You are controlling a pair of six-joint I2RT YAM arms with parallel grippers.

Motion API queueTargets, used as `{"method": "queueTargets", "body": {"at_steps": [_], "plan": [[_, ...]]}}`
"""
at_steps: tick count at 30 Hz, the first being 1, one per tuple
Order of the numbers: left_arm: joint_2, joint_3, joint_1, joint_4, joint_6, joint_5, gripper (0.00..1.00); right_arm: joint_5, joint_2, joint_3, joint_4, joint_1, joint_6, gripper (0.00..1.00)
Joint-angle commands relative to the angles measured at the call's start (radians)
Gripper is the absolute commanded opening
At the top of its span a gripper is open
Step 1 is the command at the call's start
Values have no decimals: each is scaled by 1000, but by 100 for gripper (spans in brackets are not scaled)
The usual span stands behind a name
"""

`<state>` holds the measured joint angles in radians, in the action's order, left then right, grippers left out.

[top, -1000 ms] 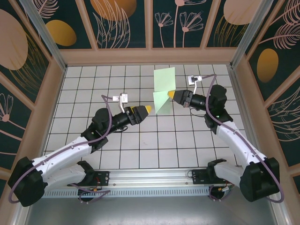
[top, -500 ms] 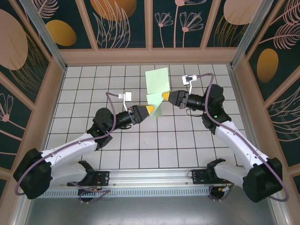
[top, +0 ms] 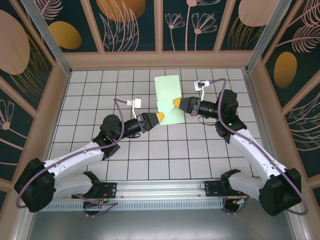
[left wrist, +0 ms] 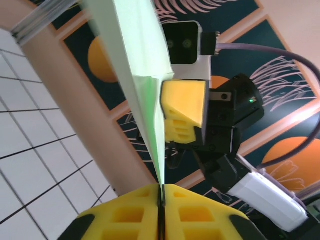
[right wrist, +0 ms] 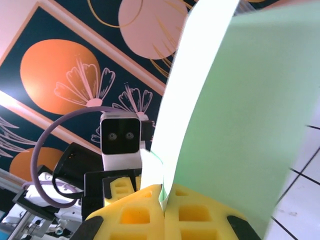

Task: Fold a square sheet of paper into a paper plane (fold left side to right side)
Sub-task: Turn over the paper at the center of the table.

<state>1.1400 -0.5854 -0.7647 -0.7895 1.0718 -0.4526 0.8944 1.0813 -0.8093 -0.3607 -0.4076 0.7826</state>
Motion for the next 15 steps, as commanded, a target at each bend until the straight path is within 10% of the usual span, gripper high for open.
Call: {"method": "queueTargets", "body": {"at_steps": [1, 9, 15], "plan": [[1, -56, -9, 167, -99, 70, 6, -57, -34, -52, 151, 0, -101, 18], [56, -269, -117, 858, -337, 529, 0, -506, -114, -113, 677, 69, -306, 58], [265, -525, -226, 1361, -309, 923, 0, -731, -184, -32, 811, 134, -309, 68]]}}
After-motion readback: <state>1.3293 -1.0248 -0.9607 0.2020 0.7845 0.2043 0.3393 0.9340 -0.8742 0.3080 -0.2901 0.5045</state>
